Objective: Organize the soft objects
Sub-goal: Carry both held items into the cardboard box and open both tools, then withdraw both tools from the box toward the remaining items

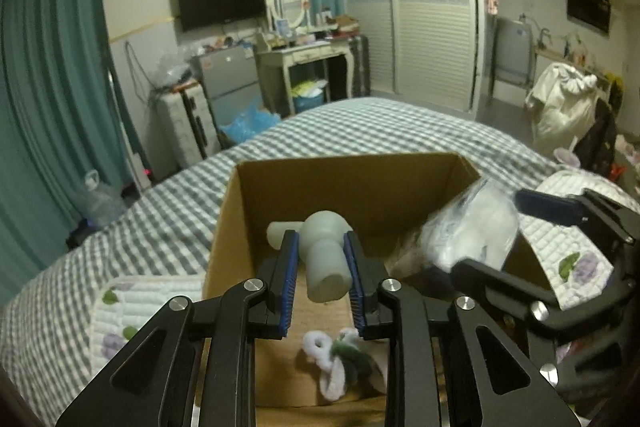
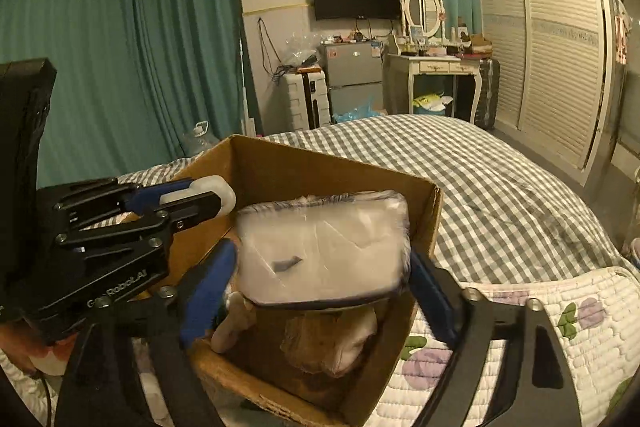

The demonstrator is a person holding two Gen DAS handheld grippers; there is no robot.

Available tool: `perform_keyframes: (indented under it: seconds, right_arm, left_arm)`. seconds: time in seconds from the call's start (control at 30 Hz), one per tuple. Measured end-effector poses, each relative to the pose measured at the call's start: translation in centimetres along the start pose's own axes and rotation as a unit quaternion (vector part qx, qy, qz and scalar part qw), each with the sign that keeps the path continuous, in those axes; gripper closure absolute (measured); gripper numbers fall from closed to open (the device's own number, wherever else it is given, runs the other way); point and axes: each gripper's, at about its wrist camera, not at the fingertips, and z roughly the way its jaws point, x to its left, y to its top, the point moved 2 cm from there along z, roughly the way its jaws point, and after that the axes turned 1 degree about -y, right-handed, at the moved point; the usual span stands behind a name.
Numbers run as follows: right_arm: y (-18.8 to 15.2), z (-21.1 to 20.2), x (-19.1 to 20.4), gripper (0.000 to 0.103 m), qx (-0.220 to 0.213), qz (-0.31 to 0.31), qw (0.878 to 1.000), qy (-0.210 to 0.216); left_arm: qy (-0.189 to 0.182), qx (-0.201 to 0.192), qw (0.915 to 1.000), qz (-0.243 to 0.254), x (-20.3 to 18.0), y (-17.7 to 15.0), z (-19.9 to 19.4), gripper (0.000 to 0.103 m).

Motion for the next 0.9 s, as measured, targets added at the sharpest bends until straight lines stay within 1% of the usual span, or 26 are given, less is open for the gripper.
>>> perform_keyframes:
  seconds: [0.03, 0.07, 0.1, 0.13, 0.17, 0.23, 0.27, 0.33, 0.4, 0.43, 0.47, 0.5, 0.53, 0.6, 0.67, 0.7, 0.77, 0.9]
  right_arm:
    - [-0.1, -0.4, 0.1, 0.009, -0.003, -0.003, 1.0, -0.01]
    - [-0.1, -0.7, 0.1, 0.009, -0.004, -0.005, 1.0, -0.017]
    - [0.0, -1.4, 0.1, 0.009, -0.006, -0.004, 1.0, -0.022]
    - [0.1, -1.8, 0.0, 0.009, -0.006, -0.001, 1.0, -0.024]
    - [0.4, -2.4, 0.1, 0.009, -0.007, 0.003, 1.0, -0.027]
    - [0.9, -4.3, -0.1, 0.009, -0.011, 0.006, 0.999, -0.033]
    - [1.3, -5.3, -0.1, 0.009, -0.015, 0.006, 0.999, -0.036]
    - [2.1, -7.8, -0.1, 0.009, -0.028, 0.007, 0.999, -0.046]
    - [3.3, -10.7, 0.1, 0.008, -0.043, 0.02, 0.998, -0.043]
    - [4.1, -12.9, 0.4, 0.007, -0.054, 0.027, 0.998, -0.037]
    - [4.8, -14.4, 0.8, 0.004, -0.062, 0.028, 0.997, -0.037]
    - [5.1, -15.6, 1.1, 0.002, -0.068, 0.026, 0.997, -0.04]
    - [5.6, -17.5, 1.6, 0.0, -0.077, 0.022, 0.996, -0.046]
    - [6.2, -20.8, 2.7, 0.0, -0.086, 0.008, 0.995, -0.051]
    - [6.7, -23.0, 3.9, 0.0, -0.086, -0.003, 0.995, -0.051]
    - [6.7, -24.5, 4.6, 0.0, -0.087, -0.012, 0.995, -0.051]
    - [6.4, -26.2, 5.7, 0.0, -0.086, -0.023, 0.995, -0.054]
    - [4.5, -28.4, 7.6, 0.0, -0.072, -0.04, 0.995, -0.049]
  left_arm:
    - [0.001, 0.012, 0.9999, -0.002, 0.0, 0.0, -0.1, 0.074]
    - [0.005, 0.019, 0.9998, -0.003, 0.1, 0.0, -0.2, 0.059]
    - [0.013, 0.021, 0.9997, -0.003, 0.2, 0.0, -0.7, 0.048]
    - [0.021, 0.014, 0.9997, -0.002, 0.3, 0.0, -1.3, 0.033]
    - [0.035, -0.004, 0.9994, 0.003, 0.4, 0.2, -2.7, 0.026]
    - [0.044, -0.021, 0.9988, 0.009, 0.6, 0.5, -4.5, 0.022]
    - [0.047, -0.028, 0.9985, 0.009, 0.7, 0.9, -6.3, 0.022]
    - [0.049, -0.039, 0.998, 0.006, 1.0, 1.4, -8.6, 0.022]
    - [0.054, -0.061, 0.9967, 0.003, 1.3, 2.2, -12.5, 0.022]
    - [0.054, -0.068, 0.9962, 0.001, 1.4, 2.4, -13.7, 0.022]
    - [0.054, -0.082, 0.9951, -0.004, 1.5, 2.7, -16.1, 0.016]
    - [0.054, -0.09, 0.9945, -0.007, 1.6, 2.9, -17.2, 0.013]
    - [0.056, -0.105, 0.9928, -0.013, 1.6, 3.1, -19.5, 0.011]
    - [0.056, -0.125, 0.9903, -0.021, 1.6, 3.5, -22.6, 0.011]
    - [0.056, -0.133, 0.9891, -0.027, 1.6, 3.4, -25.0, 0.011]
    - [0.055, -0.132, 0.9893, -0.028, 1.7, 3.2, -25.9, 0.011]
    - [0.061, -0.122, 0.9903, -0.028, 1.5, 2.6, -27.5, 0.011]
    - [0.049, -0.129, 0.9901, -0.027, 1.1, -0.1, -29.5, 0.011]
